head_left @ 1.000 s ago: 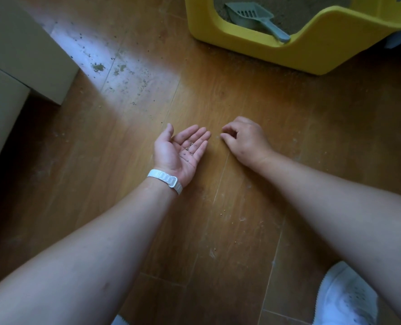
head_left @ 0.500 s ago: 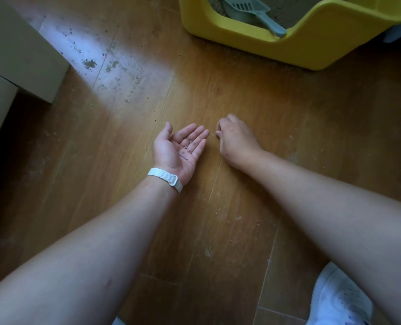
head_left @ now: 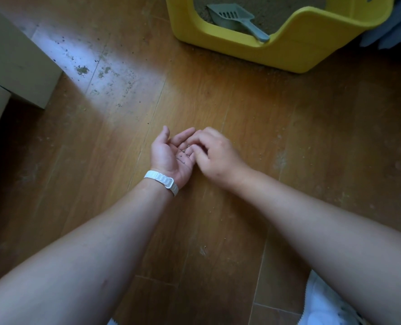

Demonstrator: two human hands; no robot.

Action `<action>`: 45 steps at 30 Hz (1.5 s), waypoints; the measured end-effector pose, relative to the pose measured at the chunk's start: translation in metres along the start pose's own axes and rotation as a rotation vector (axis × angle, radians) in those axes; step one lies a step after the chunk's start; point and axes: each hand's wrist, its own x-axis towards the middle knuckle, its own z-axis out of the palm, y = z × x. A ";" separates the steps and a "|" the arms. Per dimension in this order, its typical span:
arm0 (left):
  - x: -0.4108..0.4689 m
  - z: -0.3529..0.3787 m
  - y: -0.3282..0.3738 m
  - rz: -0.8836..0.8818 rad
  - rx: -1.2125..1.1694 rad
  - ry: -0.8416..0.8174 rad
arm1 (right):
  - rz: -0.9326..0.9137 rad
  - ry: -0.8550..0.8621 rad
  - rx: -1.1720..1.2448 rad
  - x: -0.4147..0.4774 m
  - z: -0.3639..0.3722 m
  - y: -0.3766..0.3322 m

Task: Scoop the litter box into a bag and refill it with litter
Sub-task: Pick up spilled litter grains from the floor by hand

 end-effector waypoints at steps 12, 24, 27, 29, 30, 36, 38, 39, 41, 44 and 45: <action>-0.002 -0.004 0.008 0.019 0.036 0.018 | 0.246 -0.017 -0.281 0.022 -0.032 0.066; 0.007 -0.006 0.000 0.003 0.039 0.043 | 0.202 -0.098 -0.391 0.034 -0.024 0.060; 0.008 -0.004 -0.002 0.002 0.043 0.043 | 0.184 -0.135 -0.449 0.037 -0.023 0.057; 0.008 -0.004 -0.002 0.004 0.044 0.046 | 0.182 -0.157 -0.457 0.037 -0.022 0.056; 0.007 -0.004 -0.002 0.006 0.043 0.046 | 0.181 -0.162 -0.440 0.037 -0.022 0.055; 0.003 -0.002 -0.001 0.038 0.020 0.052 | 0.084 -0.075 -0.082 0.021 -0.017 0.020; 0.000 0.003 -0.002 0.037 -0.021 0.023 | 0.020 -0.083 -0.007 0.015 -0.014 -0.001; -0.001 0.006 -0.002 0.028 -0.033 -0.001 | -0.011 -0.090 0.002 0.012 -0.013 -0.010; -0.005 0.015 -0.001 0.006 -0.025 -0.050 | -0.062 -0.099 -0.026 0.010 -0.010 -0.024; -0.012 0.027 0.003 0.037 0.004 -0.059 | -0.048 -0.066 -0.078 0.010 -0.015 -0.034; -0.015 0.031 0.004 0.047 0.003 -0.058 | -0.033 -0.056 -0.086 0.011 -0.019 -0.036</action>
